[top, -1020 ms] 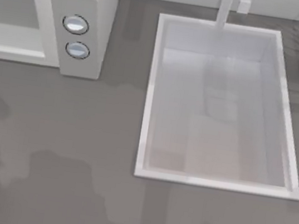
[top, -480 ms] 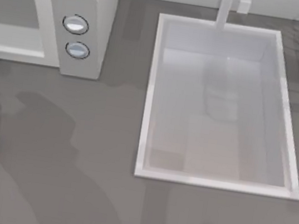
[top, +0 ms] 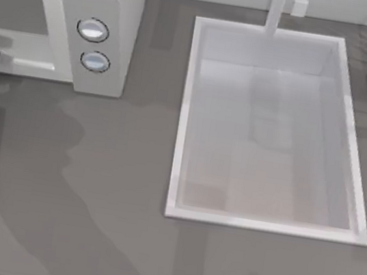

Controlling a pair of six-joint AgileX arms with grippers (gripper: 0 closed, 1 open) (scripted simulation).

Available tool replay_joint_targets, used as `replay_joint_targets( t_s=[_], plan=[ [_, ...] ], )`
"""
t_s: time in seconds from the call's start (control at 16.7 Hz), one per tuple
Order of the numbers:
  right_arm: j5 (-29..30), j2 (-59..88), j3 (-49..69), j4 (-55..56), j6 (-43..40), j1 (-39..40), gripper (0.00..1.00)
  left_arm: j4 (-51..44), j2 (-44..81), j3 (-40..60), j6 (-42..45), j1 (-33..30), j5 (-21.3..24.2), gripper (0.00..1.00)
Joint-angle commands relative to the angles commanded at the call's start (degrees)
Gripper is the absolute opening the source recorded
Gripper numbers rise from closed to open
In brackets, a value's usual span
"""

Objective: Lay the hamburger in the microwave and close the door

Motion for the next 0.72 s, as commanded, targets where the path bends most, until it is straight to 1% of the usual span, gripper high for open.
replay_joint_targets(
  t_s=[0.18, 0.36, 0.48, 0.72],
  plan=[
    [0.0, 0.0, 0.0, 0.0, 0.0, 0.0, 1.00, 13.6, 4.1, -1.1, -7.0, -0.7, 1.3, 0.00],
    [0.0, 0.0, 0.0, 0.0, 0.0, 0.0, 1.00, 22.0, 6.8, -1.9, -11.9, -1.2, 2.3, 0.00],
    [0.0, 0.0, 0.0, 0.0, 0.0, 0.0, 1.00, 24.6, 7.6, -2.2, -13.6, -1.4, 2.6, 0.00],
    [0.0, 0.0, 0.0, 0.0, 0.0, 0.0, 1.00, 24.9, 7.8, -2.3, -13.8, -1.4, 2.6, 0.00]
  ],
)
